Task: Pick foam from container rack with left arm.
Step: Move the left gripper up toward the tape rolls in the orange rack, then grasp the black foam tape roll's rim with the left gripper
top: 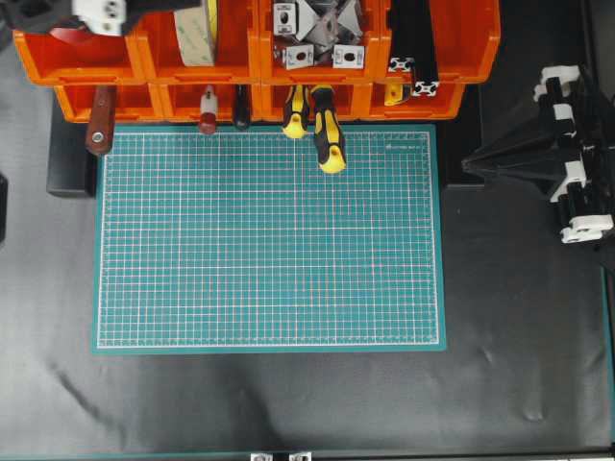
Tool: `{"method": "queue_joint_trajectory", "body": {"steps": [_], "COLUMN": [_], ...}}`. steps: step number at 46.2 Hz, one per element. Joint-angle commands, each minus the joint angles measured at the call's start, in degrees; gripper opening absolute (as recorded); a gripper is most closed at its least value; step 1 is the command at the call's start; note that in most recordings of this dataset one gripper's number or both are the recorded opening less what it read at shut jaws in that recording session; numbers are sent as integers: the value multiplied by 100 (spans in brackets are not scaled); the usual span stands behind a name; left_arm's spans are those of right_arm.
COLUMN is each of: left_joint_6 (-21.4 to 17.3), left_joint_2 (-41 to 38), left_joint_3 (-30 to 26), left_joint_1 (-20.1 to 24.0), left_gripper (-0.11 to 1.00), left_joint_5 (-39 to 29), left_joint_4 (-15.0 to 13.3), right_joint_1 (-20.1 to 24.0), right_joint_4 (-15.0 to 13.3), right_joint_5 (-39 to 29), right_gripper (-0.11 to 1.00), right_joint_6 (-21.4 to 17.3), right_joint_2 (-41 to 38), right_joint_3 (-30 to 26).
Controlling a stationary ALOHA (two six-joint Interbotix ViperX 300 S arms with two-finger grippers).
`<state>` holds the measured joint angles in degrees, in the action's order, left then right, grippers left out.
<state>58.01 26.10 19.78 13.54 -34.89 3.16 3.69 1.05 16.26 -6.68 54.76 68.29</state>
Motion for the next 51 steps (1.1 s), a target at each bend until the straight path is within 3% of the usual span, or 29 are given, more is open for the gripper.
{"method": "queue_joint_trajectory", "body": {"steps": [1, 31, 37, 45, 51], "left_joint_6": [-18, 9, -26, -53, -70], "left_joint_2": [-132, -554, -554, -519, -483], "left_joint_3": [-237, -404, -413, -396, -431], "left_joint_1": [70, 97, 97, 97, 88], "left_gripper": [88, 84, 68, 33, 27], "left_joint_5": [-35, -26, 44, 545, 967], "left_joint_4": [18, 18, 18, 18, 18], "right_joint_1": [18, 141, 141, 141, 176], "right_joint_4": [18, 18, 18, 35, 35], "right_joint_5": [105, 62, 62, 62, 62], "right_gripper": [0, 0, 0, 0, 0], "right_joint_6": [-9, -9, -9, -18, -18], "right_joint_2": [-26, -26, -26, -26, -35], "right_joint_3": [-176, -176, -176, -176, -176]}}
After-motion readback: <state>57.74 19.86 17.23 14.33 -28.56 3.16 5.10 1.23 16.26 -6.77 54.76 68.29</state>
